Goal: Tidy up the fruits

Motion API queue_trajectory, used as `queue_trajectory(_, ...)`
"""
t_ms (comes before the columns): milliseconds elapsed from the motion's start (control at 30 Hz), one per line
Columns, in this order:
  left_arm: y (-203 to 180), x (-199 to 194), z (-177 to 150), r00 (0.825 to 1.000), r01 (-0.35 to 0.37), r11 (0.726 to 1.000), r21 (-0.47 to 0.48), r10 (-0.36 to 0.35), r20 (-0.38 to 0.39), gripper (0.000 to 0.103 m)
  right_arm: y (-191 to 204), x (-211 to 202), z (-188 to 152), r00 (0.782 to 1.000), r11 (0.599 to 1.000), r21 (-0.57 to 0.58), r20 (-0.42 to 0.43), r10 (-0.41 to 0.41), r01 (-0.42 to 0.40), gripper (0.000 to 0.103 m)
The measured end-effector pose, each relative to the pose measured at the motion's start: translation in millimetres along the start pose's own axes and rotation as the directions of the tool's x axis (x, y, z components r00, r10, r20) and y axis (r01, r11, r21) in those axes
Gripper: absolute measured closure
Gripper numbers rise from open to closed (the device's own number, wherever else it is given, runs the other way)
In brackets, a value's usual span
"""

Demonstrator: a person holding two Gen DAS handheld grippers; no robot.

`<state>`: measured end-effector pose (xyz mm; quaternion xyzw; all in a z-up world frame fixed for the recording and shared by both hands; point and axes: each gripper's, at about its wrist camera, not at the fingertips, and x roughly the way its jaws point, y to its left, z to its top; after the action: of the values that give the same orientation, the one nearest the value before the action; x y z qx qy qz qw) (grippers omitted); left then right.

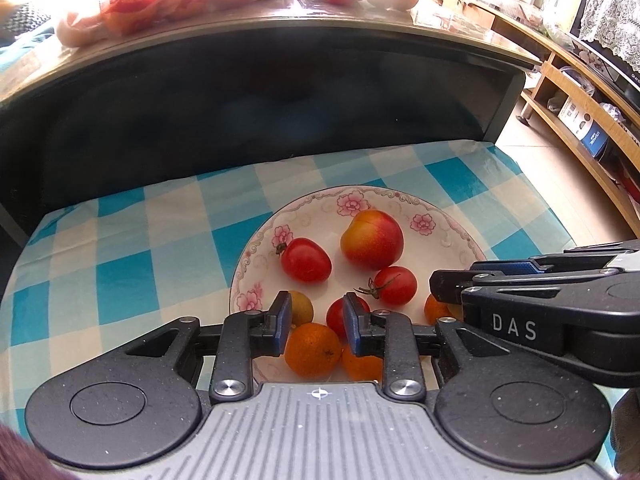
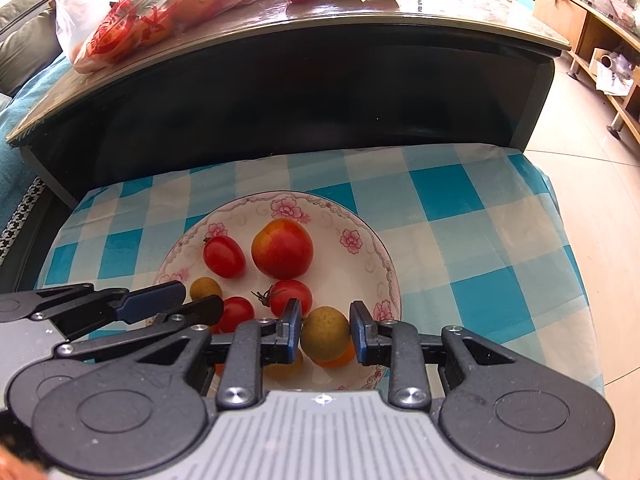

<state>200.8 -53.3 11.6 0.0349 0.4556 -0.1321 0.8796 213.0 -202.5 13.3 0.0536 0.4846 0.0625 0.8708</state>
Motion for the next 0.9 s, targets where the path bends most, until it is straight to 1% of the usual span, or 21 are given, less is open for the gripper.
queue_trajectory(633,3,-19,-3,0.999,-0.018,1.0,-0.009,0.018,0.028,0.059,10,-18,-1,0.999,1.0,0.002,0.038,-0.013,0.013,0.069)
queue_trajectory(900,6,-26,-5,0.999,-0.023,1.0,-0.012,0.023,0.037,0.054,10,-25,-5,0.999,1.0,0.013,0.045,-0.005,0.004,0.066)
